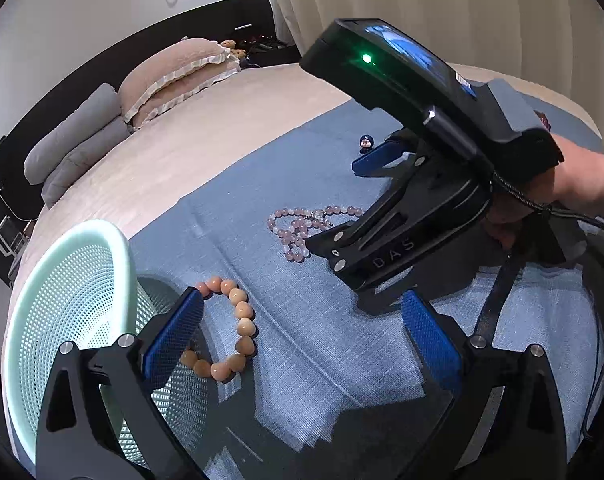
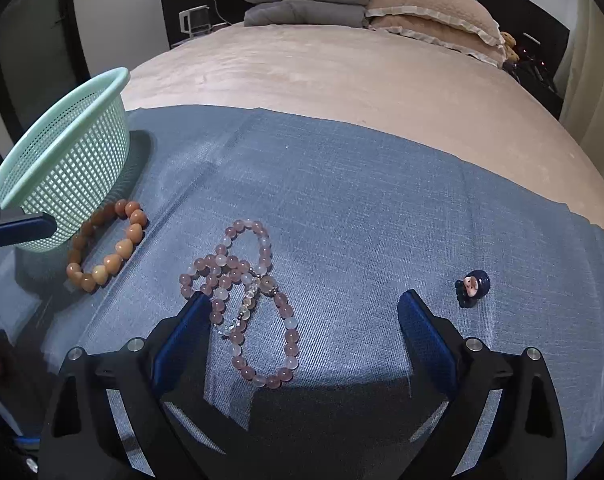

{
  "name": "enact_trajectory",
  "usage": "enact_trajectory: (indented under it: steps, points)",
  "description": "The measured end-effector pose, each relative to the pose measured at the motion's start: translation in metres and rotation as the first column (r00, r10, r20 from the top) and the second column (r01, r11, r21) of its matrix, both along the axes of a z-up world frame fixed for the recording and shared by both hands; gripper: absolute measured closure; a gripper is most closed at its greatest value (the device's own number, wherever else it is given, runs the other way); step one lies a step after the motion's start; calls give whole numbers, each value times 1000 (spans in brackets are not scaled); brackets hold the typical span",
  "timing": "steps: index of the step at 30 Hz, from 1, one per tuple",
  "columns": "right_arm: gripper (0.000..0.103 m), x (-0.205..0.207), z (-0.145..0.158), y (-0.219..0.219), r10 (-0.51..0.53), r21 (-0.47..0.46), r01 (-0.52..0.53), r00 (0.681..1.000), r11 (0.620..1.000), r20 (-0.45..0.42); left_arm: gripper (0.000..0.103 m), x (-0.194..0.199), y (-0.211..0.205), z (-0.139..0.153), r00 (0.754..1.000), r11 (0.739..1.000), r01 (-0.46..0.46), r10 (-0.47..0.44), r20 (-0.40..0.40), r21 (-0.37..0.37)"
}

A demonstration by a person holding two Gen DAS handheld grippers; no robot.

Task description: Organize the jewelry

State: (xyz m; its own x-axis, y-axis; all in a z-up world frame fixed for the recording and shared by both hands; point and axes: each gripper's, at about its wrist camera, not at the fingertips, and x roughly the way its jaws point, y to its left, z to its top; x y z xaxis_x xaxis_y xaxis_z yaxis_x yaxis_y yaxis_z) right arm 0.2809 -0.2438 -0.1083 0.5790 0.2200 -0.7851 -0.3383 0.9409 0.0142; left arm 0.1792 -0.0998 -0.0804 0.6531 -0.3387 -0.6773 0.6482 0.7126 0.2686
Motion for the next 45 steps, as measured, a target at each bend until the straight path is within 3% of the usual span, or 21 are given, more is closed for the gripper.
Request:
enact_trajectory:
  steps: [4,10,11,13,15,16,18,20,25,29,35,37,39,41,45]
  points:
    - [12,1,0,-1,3,9,-3,1000,1000,0,7,-10,-7,0,999,999,32,-32,21,13]
    - [13,3,0,-3,8,12,-8,1000,1000,3,8,0,1,-2,997,998,-51,50,62,25]
    - [14,3,0,-3,11,11,-11,1000,1000,3,13,2,0,-3,995,997,-61,57,76,42]
    - [25,2,2,-2,28,19,-28,1000,999,10,23,7,-4,-8,995,995,-68,61,80,77]
    - [47,1,5,-2,34,28,-34,999,999,15,51,11,-8,-12,994,990,-85,77,77,112]
    - [51,1,5,-3,37,36,-37,999,999,15,57,13,-10,-14,995,989,-85,78,61,123]
    - [65,0,6,-5,38,46,-39,999,998,15,89,15,-12,-18,997,989,-76,77,-4,130]
    - [76,0,7,-7,37,57,-38,999,998,13,101,16,-11,-23,994,992,-66,75,-79,104]
    - [78,0,7,-7,34,65,-35,999,997,12,101,19,-2,-20,991,995,-81,87,-102,63]
    - [78,0,7,-7,34,72,-34,999,997,11,101,16,1,-18,993,993,-84,90,-82,77]
    - [78,0,7,-7,34,69,-35,999,997,11,99,19,18,6,992,993,-118,119,-34,24]
    - [78,0,7,-6,34,67,-35,999,997,12,89,23,26,18,991,991,-129,128,-36,-31]
    - [78,0,7,-7,34,67,-35,999,997,12,54,21,36,33,992,985,-121,118,-33,-119]
    - [78,0,7,-7,34,71,-34,999,997,10,37,15,42,45,996,980,-93,92,-14,-174]
    - [78,0,7,-8,34,76,-34,999,997,9,32,11,35,50,999,982,-37,36,-9,-186]
